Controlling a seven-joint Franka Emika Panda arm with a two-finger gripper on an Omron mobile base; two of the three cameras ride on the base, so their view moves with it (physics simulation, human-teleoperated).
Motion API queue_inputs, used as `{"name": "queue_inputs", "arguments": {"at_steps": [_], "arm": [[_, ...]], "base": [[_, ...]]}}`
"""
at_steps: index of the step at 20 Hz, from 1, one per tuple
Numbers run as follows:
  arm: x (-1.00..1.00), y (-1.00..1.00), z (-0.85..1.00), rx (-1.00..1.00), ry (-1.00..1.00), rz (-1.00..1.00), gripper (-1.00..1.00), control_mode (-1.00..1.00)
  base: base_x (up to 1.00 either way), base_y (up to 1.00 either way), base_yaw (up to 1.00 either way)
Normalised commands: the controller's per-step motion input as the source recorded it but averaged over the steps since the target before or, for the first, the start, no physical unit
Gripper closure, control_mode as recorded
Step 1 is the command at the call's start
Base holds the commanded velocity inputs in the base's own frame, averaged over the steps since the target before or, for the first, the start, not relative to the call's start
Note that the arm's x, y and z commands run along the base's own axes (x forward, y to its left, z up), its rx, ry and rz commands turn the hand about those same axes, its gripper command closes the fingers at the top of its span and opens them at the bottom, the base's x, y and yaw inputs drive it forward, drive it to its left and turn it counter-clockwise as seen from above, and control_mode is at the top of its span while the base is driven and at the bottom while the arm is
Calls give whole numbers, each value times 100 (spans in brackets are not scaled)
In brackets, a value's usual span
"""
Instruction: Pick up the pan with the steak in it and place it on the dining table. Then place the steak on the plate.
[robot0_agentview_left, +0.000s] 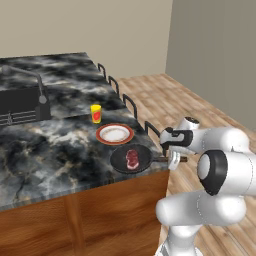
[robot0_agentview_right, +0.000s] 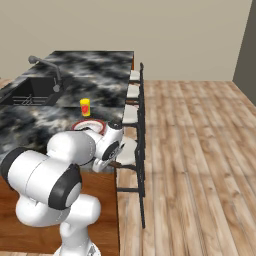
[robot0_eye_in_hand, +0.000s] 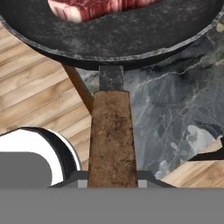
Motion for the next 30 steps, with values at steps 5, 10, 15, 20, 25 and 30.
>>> {"name": "queue_inputs", "arguments": {"at_steps": [5, 10, 15, 20, 25, 30], "arm": [[39, 0, -9, 0, -1, 0, 100, -100], [41, 0, -11, 0, 0, 1, 100, -100], [31, 0, -13, 0, -1, 1, 100, -100], [6, 0, -4, 0, 0, 0, -100, -100], [0, 0, 0, 0, 0, 0, -100, -100], [0, 0, 8, 0, 0, -1, -100, -100]], "base": [[0, 0, 0], [0, 0, 0], [0, 0, 0], [0, 0, 0], [0, 0, 0], [0, 0, 0]]}}
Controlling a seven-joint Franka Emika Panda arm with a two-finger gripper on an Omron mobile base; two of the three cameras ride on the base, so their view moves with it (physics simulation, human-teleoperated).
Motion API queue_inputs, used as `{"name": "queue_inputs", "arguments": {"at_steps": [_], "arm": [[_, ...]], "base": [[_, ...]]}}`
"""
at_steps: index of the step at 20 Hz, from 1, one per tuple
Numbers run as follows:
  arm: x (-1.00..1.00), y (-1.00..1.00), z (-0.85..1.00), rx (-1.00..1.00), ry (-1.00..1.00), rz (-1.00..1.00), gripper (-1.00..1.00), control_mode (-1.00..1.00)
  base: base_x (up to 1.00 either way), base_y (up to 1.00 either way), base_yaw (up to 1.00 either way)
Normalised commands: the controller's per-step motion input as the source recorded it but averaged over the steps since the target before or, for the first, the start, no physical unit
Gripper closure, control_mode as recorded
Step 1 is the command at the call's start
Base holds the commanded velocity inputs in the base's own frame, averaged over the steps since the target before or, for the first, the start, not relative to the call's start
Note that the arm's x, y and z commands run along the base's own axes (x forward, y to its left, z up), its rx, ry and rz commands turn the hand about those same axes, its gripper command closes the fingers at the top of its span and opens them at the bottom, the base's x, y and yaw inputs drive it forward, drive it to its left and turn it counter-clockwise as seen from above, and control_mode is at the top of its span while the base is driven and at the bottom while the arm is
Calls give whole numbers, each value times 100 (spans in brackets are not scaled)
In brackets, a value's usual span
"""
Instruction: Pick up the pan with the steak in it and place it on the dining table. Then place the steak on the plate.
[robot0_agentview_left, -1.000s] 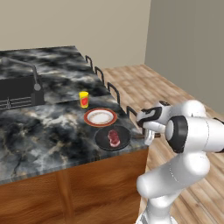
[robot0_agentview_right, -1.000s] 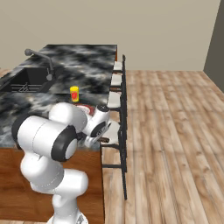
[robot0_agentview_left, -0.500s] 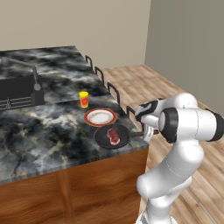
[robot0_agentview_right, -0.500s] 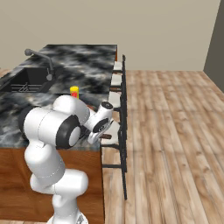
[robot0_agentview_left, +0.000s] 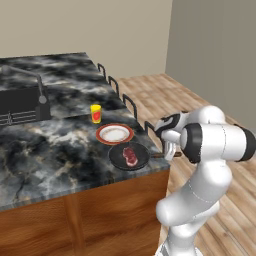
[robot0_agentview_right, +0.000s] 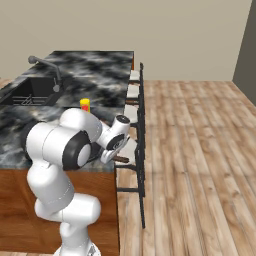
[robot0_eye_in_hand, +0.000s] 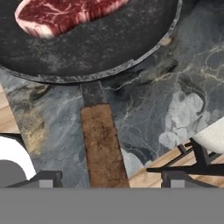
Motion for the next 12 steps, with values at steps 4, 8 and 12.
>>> {"name": "queue_inputs", "arguments": {"at_steps": [4, 8, 12], "arm": [[0, 0, 21, 0, 0, -3, -100, -100], [0, 0, 32, 0, 0, -4, -100, -100], [-2, 0, 39, 0, 2, -4, -100, -100]], "base": [[0, 0, 0], [0, 0, 0], [0, 0, 0]]}}
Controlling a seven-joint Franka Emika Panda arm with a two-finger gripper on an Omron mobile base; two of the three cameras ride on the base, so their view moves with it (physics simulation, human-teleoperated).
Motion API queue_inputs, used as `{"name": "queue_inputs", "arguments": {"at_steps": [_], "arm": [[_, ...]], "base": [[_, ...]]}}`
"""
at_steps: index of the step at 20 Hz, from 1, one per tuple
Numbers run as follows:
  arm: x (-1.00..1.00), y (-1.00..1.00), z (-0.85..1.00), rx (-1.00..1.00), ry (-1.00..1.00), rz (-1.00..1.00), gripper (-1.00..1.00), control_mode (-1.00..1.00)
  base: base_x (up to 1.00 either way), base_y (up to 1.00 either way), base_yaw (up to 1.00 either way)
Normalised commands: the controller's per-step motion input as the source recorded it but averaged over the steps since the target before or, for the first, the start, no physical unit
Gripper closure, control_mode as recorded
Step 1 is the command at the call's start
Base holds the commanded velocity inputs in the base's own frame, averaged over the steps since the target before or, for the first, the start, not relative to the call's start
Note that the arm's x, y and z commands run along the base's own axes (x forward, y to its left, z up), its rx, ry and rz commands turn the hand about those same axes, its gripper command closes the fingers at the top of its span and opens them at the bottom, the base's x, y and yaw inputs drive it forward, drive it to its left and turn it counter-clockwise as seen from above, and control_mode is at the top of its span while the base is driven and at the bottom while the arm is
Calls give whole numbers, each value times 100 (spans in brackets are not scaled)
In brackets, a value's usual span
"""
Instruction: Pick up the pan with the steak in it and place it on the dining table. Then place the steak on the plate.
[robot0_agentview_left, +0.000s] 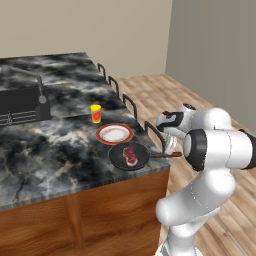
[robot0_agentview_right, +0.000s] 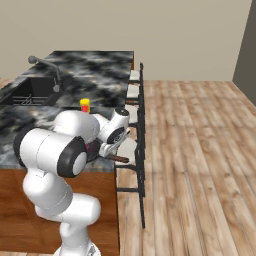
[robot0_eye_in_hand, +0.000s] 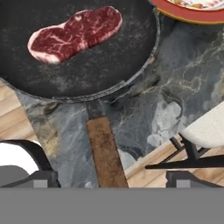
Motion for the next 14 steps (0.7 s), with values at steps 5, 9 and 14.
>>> {"name": "queue_inputs", "arguments": {"at_steps": [5, 9, 14], "arm": [[-42, -6, 57, 0, 4, -3, -100, -100], [-79, -10, 53, 0, 5, -1, -100, -100], [-96, -2, 47, -3, 1, 0, -100, -100]], "base": [[0, 0, 0], [0, 0, 0], [0, 0, 0]]}}
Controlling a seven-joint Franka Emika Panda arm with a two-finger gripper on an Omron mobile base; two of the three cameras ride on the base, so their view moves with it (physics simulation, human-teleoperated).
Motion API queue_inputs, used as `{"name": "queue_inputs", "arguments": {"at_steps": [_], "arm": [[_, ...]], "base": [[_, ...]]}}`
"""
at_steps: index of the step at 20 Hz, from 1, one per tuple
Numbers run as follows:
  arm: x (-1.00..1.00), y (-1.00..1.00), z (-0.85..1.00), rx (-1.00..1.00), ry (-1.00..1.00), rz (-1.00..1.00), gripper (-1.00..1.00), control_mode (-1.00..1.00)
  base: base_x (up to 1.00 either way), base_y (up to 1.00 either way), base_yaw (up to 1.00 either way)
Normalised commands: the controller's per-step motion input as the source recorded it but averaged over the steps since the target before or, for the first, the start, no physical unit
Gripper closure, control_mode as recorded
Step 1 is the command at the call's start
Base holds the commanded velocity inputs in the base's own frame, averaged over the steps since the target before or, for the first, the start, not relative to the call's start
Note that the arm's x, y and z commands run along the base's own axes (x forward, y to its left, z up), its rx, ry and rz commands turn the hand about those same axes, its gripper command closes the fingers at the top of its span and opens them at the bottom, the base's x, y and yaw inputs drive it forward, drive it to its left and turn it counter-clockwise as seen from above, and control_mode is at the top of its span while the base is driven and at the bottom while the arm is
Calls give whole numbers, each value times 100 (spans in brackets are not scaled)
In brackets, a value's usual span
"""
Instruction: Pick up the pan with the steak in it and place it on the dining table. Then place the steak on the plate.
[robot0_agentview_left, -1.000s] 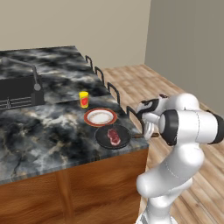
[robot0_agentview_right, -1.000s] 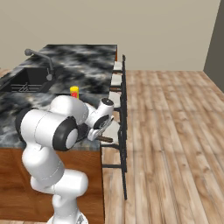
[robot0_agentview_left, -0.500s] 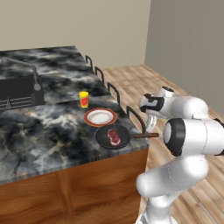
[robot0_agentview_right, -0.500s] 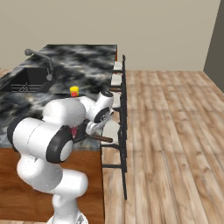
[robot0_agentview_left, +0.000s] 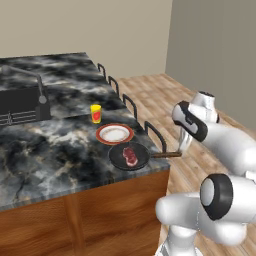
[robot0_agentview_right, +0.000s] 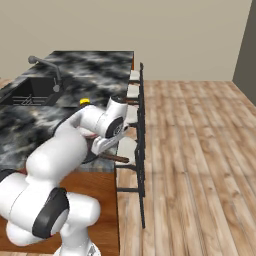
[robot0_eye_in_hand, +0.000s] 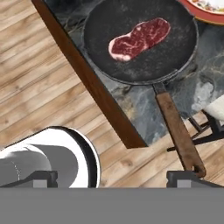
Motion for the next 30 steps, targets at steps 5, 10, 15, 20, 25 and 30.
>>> {"name": "queue_inputs", "arguments": {"at_steps": [5, 10, 15, 20, 25, 30], "arm": [[-36, 41, 22, -1, 0, -3, -100, -100], [0, 65, 1, 0, -5, -13, -100, -100], [16, 64, 1, 0, -2, -21, -100, -100], [53, 51, 1, -1, 2, -27, -100, -100], [54, 26, 0, 0, 12, -26, -100, -100], [7, -4, 0, 3, 7, -2, -100, -100]], "base": [[0, 0, 0], [0, 0, 0], [0, 0, 0], [0, 0, 0], [0, 0, 0], [0, 0, 0]]}}
